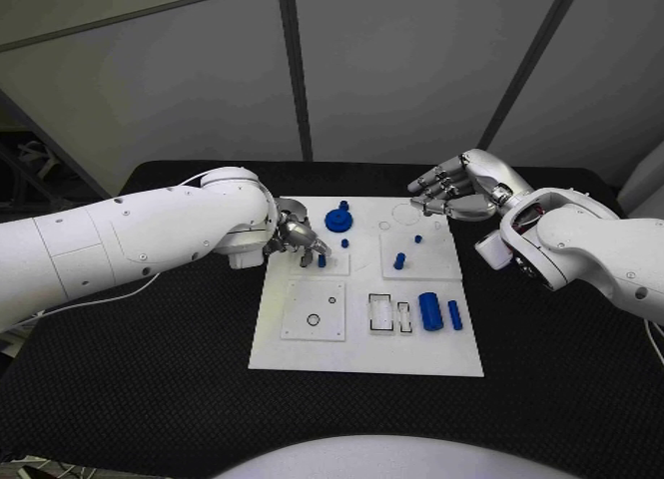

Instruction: Assemble the parts on the task board

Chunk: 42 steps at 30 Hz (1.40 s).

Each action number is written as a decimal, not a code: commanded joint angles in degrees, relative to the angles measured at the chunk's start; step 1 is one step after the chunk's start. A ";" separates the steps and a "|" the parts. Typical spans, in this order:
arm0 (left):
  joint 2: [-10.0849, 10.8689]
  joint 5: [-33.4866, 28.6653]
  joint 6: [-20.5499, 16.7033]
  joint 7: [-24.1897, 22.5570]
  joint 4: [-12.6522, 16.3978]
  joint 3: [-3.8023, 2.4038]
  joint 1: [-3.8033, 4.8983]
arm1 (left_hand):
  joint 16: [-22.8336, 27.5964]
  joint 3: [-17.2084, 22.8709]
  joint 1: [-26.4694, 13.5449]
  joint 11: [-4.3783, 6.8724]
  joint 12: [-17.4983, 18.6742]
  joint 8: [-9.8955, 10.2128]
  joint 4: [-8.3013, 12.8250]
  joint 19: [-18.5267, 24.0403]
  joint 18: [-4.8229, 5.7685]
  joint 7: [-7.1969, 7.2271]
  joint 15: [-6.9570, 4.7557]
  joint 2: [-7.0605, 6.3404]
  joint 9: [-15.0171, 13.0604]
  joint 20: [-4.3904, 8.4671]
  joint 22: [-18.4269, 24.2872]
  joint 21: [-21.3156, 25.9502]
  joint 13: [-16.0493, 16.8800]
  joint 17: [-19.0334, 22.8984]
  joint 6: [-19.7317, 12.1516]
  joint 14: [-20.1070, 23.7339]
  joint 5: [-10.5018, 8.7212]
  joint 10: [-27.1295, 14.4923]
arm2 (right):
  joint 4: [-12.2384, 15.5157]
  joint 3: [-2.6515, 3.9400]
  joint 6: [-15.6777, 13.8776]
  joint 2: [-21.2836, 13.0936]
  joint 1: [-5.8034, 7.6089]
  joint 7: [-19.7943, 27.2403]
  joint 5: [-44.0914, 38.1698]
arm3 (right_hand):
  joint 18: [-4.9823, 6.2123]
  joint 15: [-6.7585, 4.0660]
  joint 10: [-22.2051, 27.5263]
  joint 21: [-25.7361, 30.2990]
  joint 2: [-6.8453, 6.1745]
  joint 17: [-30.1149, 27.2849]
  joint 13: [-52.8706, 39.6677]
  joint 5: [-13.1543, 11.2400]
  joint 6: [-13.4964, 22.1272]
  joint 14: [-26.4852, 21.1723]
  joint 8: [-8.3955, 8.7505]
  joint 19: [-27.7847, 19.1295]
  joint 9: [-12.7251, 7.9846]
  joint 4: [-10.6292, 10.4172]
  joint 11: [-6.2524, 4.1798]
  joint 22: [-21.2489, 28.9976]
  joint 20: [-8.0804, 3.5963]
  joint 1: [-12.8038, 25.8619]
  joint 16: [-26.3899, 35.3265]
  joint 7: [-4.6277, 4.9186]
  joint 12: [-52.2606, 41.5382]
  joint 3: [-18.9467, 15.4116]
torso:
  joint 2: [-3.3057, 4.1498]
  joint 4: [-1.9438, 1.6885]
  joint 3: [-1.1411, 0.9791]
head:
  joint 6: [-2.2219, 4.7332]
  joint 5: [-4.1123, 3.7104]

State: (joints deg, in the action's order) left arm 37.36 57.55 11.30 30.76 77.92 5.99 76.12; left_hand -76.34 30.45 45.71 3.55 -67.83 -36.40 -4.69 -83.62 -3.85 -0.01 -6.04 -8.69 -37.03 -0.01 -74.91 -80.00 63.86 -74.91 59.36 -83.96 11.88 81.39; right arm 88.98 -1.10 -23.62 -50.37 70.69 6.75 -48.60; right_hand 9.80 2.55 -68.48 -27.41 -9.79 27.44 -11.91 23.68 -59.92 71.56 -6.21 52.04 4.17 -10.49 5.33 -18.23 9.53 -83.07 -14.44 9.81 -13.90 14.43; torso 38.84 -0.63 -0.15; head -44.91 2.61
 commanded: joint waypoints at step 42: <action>0.54 -4.20 -2.69 -0.39 -0.51 -0.53 -0.18 | 0.40 -1.19 5.56 -0.18 3.43 0.29 0.24 0.65 0.13 -0.39 -0.24 1.50 0.43 -0.15 0.15 2.11 -3.58 0.02 -1.89 -2.47 -0.16 -2.04 | -0.08 0.04 0.42 0.07 0.09 0.34 -0.17 | 0.62 0.16 0.13 0.44 0.04 0.09 0.09 0.46 0.20 0.22 0.24 0.35 -0.01 0.19 0.25 0.11 0.19 0.59 0.28 0.09 0.22 0.02 | 0.00 0.08 0.04 | -0.05 -0.03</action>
State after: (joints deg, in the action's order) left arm 37.67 55.84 10.50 30.76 77.10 5.66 75.79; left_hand -76.22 29.47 51.15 3.38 -64.69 -36.27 -4.47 -83.29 -3.85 -0.47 -6.04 -6.68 -36.62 -0.18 -74.70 -78.05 60.58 -74.91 57.64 -83.96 11.88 79.54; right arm 88.90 -1.11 -23.47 -50.33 70.69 6.68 -48.63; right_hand 9.80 2.55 -68.48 -27.16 -9.79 27.48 -11.87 23.95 -59.91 71.56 -6.21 52.04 4.17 -10.49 5.33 -18.17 9.53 -83.07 -14.44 9.81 -13.90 14.43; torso 38.87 -0.55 -0.14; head -45.01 2.58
